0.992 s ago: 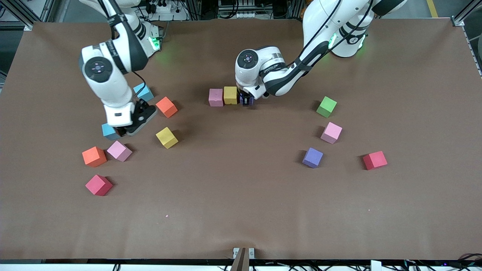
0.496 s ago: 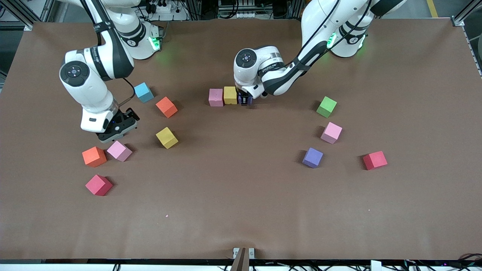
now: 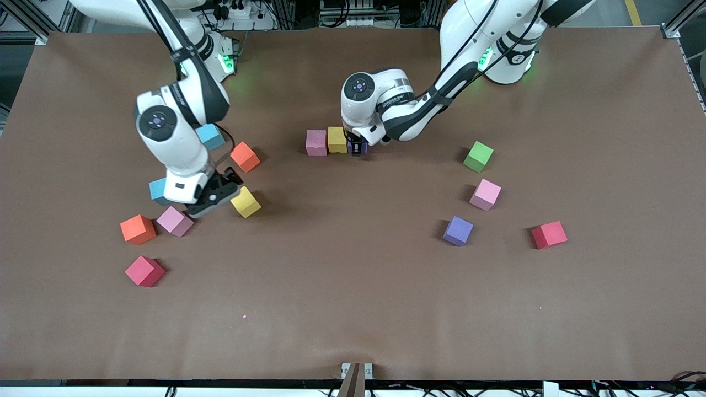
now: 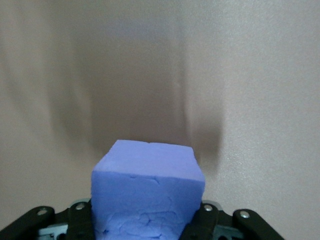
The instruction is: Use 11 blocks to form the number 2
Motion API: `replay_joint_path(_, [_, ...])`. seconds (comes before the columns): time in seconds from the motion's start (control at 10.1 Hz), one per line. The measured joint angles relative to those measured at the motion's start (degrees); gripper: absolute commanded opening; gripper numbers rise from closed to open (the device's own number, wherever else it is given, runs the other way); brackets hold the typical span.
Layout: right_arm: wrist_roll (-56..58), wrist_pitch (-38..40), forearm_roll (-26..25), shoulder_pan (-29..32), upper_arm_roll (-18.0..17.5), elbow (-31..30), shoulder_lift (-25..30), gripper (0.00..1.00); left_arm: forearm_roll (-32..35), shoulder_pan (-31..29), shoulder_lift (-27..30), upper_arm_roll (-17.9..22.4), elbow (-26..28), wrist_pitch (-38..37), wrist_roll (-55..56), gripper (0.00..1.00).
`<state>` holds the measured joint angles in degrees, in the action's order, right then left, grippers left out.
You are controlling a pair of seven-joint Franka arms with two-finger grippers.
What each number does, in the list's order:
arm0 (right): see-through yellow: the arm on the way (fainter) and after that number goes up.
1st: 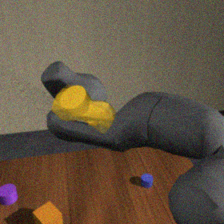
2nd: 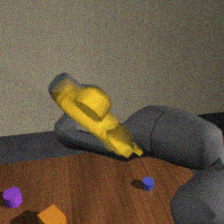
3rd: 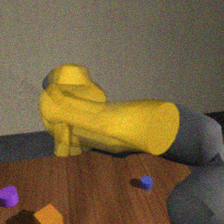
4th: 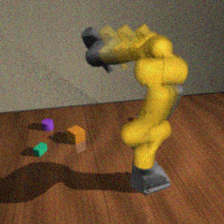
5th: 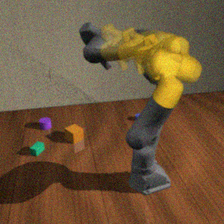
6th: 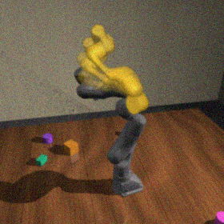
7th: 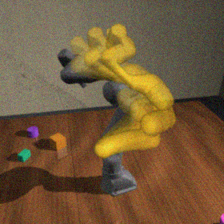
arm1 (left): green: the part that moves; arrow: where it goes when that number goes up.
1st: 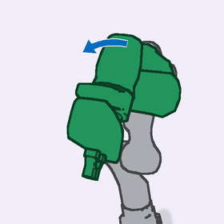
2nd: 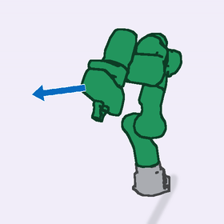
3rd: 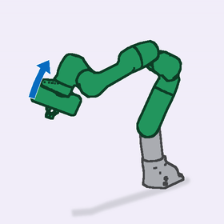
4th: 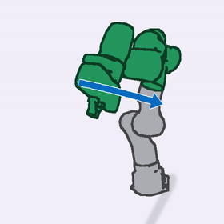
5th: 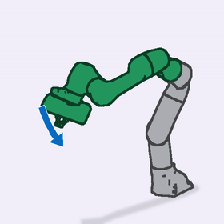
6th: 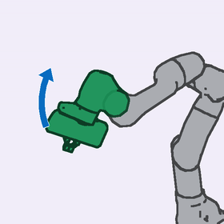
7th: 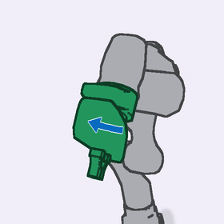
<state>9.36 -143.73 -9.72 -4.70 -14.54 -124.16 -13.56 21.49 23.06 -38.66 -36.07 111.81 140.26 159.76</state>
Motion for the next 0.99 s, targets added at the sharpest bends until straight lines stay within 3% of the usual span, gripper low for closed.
replay_joint_path(0.4, [0.1,-5.94,-0.01,-1.44,0.02,1.04,-7.33,1.0,0.0,0.25,0.23,0.37,-3.37,-6.45,-0.05,1.0])
replay_joint_path(0.69, [0.5,-4.08,-0.04,-2.22,0.0,1.38,-8.26,1.0,0.0,0.07,4.1,0.03,-5.25,-13.29,-0.76,1.0])
replay_joint_path(0.99, [0.51,-1.24,-0.04,-4.89,-0.01,1.68,-8.05,1.0,0.0,-6.89,7.85,-5.25,-5.28,-19.1,-3.62,1.0])
